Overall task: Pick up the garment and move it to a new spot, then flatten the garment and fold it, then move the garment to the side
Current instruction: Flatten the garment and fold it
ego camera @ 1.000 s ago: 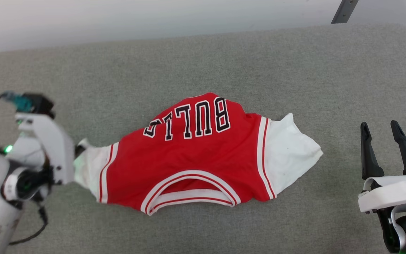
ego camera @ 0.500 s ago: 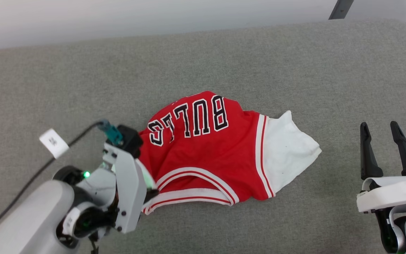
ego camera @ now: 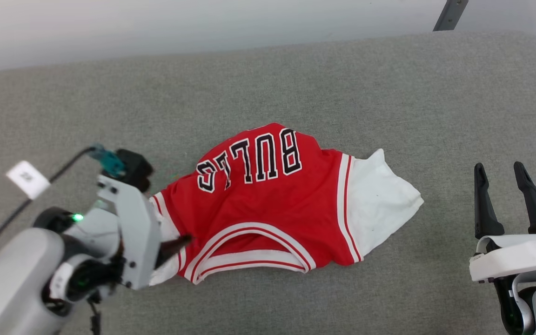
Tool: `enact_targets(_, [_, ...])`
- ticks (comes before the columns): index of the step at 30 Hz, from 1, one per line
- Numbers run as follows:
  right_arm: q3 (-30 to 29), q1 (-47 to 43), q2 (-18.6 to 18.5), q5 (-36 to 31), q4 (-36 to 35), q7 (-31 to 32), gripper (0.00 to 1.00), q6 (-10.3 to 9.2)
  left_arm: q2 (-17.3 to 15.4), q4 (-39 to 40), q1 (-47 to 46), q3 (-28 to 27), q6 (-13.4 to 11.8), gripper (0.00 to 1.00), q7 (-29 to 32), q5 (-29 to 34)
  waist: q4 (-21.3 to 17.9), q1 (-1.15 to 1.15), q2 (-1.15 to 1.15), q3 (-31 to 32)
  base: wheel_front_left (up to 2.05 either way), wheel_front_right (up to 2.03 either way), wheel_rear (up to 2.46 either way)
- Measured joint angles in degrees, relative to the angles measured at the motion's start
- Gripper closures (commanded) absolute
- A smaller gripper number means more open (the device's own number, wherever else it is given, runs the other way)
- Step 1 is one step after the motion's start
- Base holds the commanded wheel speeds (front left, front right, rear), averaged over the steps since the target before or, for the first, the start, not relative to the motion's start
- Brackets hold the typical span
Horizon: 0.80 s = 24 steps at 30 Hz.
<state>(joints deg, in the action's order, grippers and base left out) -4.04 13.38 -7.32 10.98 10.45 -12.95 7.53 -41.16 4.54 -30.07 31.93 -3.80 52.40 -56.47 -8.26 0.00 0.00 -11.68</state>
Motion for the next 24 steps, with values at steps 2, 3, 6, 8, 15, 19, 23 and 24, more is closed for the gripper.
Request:
enact_targets(2, [0.03, -0.11, -0.01, 0.00, 0.00, 0.00, 0.00, 0.00, -0.92, -0.18, -0.01, -0.73, -0.82, 0.00, -0.08, 0.07, 0.04, 0.00, 0.00, 0.19, 0.00, 0.00, 0.00])
enact_targets(3, [0.08, -0.21, -0.01, 0.00, 0.00, 0.00, 0.00, 0.00, -1.26, -0.30, 0.03, -0.88, -1.20, 0.00, -0.05, 0.07, 0.05, 0.00, 0.00, 0.25, 0.00, 0.00, 0.00])
enact_targets(6, [0.11, -0.40, -0.10, 0.01, -0.02, 0.00, 0.00, 0.00, -1.71, -0.88, 0.48, -1.02, -1.72, 0.00, 0.18, -0.04, 0.07, 0.00, 0.00, 0.40, 0.00, 0.00, 0.00])
enact_targets(8, [0.13, -0.51, -0.14, 0.02, -0.03, 0.00, 0.00, 0.00, -1.85, -1.30, 1.27, -0.89, -1.78, 0.00, 0.69, -0.57, 0.10, 0.00, 0.00, 0.47, 0.00, 0.00, 0.00])
enact_targets(15, [0.13, -0.65, -0.18, 0.20, -0.34, 0.34, 0.00, 0.00, -1.33, -2.83, 2.18, -0.98, -3.37, 1.00, 0.98, -1.19, 0.24, 0.00, 0.00, 0.55, 0.00, 0.00, 0.00])
enact_targets(19, [0.12, -0.67, -0.35, 0.21, -0.60, 0.36, 0.00, 0.00, -2.46, -3.60, 1.81, -2.26, -4.03, 1.00, 0.14, -0.82, 0.34, 0.00, 0.00, 0.31, 0.00, 0.00, 0.00])
enact_targets(23, [0.01, -0.79, -0.54, 0.36, -0.82, 0.43, 0.00, 0.00, -4.81, -5.10, 1.77, -3.52, -4.26, 1.00, -1.66, 0.67, 0.52, 0.00, 0.00, -0.02, 0.00, 0.00, 0.00])
enact_targets(24, [-0.01, -0.79, -0.54, 0.36, -0.88, 0.44, 0.00, 0.00, -5.21, -5.67, 1.76, -3.81, -4.24, 1.00, -2.45, 1.14, 0.57, 0.00, 0.00, -0.13, 0.00, 0.00, 0.00])
